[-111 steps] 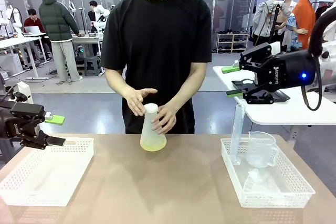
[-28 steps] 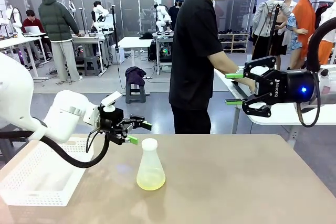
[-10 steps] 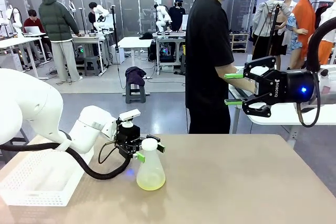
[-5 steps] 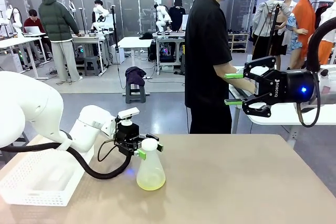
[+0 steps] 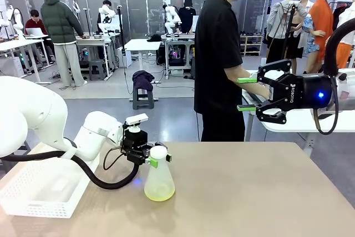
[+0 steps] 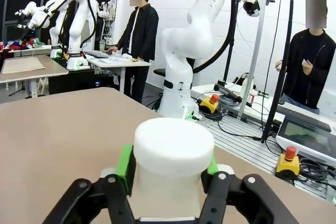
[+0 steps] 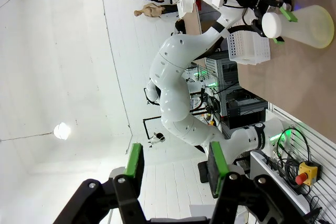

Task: Prepare the solutions needed for the experiment.
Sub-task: When the human places the Big flask in the center of the table, pick up the Big flask and place it in the left Organizing basket.

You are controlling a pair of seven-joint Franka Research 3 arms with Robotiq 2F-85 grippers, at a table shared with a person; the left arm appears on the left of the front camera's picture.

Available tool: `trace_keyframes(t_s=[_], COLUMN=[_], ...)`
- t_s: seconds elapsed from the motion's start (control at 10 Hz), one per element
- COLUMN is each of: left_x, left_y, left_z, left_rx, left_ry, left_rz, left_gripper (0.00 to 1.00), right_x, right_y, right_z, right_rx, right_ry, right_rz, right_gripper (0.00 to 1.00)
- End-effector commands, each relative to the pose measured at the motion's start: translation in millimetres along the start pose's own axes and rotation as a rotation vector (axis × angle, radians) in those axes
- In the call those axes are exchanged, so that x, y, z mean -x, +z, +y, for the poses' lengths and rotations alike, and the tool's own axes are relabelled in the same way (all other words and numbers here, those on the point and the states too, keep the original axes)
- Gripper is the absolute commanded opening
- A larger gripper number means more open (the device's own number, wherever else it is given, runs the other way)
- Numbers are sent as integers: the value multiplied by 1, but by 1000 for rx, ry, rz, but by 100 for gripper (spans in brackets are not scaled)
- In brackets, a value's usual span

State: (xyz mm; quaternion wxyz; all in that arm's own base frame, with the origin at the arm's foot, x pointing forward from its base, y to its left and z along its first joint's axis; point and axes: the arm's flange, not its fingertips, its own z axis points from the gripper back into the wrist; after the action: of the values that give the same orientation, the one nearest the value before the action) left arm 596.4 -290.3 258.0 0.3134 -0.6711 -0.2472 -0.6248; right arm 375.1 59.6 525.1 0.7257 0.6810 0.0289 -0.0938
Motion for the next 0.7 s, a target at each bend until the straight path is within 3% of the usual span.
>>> trace_keyframes(t_s=[0.0,0.1,0.2,0.3,0.6], left_x=[-10,-14,-17,-18,-25], left_y=[0,-2,-4,-4,-6], left_z=[3,1,-1,-1,-3], left_rx=[-10,-22,-25,-28,-30], left_ry=[23,32,33,34,26], left_rz=[7,27,32,35,25], left_gripper=[52,43,42,32,20], right_x=[0,0,0,0,0], right_y=[0,0,0,0,0], right_z=[1,1,1,1,1], right_rx=[-8,-8,-8,-8,-8], right_ry=[1,1,1,1,1], right_rz=[1,1,1,1,1], right_gripper=[63,63,63,63,63])
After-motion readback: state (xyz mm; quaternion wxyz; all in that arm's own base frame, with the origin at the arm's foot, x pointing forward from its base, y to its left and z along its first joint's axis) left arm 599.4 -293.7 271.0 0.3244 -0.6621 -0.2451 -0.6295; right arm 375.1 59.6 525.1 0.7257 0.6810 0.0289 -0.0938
